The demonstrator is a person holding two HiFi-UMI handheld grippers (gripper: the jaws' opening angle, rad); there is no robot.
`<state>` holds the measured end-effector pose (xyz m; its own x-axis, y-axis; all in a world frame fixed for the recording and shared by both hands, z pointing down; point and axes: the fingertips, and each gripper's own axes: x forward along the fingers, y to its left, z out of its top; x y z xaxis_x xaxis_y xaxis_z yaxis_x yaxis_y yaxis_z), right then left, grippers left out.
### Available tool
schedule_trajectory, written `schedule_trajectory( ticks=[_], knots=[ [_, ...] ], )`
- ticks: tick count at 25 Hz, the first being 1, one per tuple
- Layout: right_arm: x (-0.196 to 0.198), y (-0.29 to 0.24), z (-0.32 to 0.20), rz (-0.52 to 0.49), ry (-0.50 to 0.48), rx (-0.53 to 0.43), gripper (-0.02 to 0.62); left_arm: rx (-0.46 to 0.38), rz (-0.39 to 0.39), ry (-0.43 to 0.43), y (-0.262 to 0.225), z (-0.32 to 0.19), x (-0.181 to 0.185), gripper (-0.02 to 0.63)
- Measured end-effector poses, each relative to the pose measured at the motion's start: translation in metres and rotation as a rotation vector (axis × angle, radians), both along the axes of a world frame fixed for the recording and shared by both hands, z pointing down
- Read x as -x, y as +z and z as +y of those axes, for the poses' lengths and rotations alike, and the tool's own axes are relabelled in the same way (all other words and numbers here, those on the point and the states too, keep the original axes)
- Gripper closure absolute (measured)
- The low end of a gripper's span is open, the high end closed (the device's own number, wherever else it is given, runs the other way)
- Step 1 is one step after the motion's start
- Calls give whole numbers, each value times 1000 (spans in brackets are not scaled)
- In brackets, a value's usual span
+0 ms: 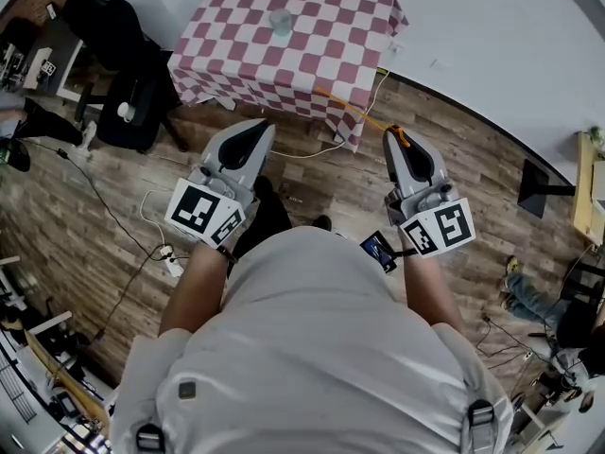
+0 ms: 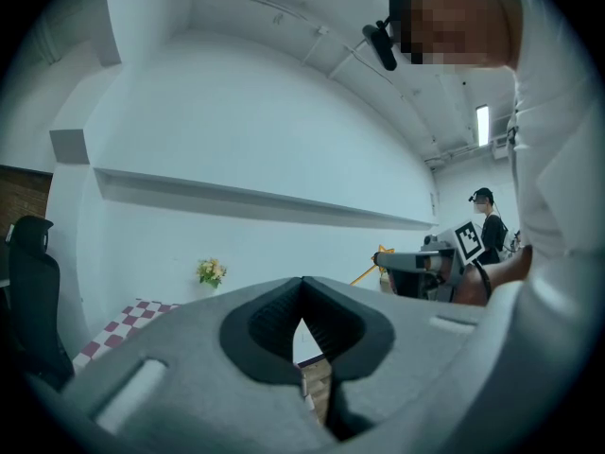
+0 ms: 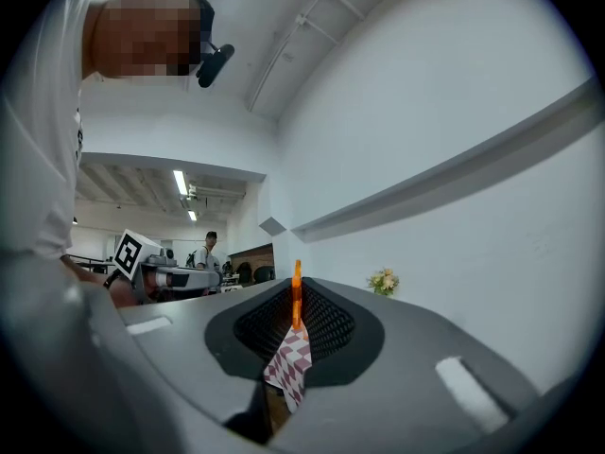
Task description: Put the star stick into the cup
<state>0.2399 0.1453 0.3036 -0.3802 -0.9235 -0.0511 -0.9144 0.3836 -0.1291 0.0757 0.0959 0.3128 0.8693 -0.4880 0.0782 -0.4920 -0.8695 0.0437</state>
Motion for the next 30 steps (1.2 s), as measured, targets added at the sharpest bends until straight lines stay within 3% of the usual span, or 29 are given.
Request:
schedule_trajectory(
  ticks=[13, 30],
  knots=[
    [23, -7, -73, 27, 41, 3, 566, -3, 35, 41, -4, -81, 18, 604],
    [127, -22, -195, 90, 93, 15, 566, 4, 82, 114, -15, -212, 111, 604]
  ],
)
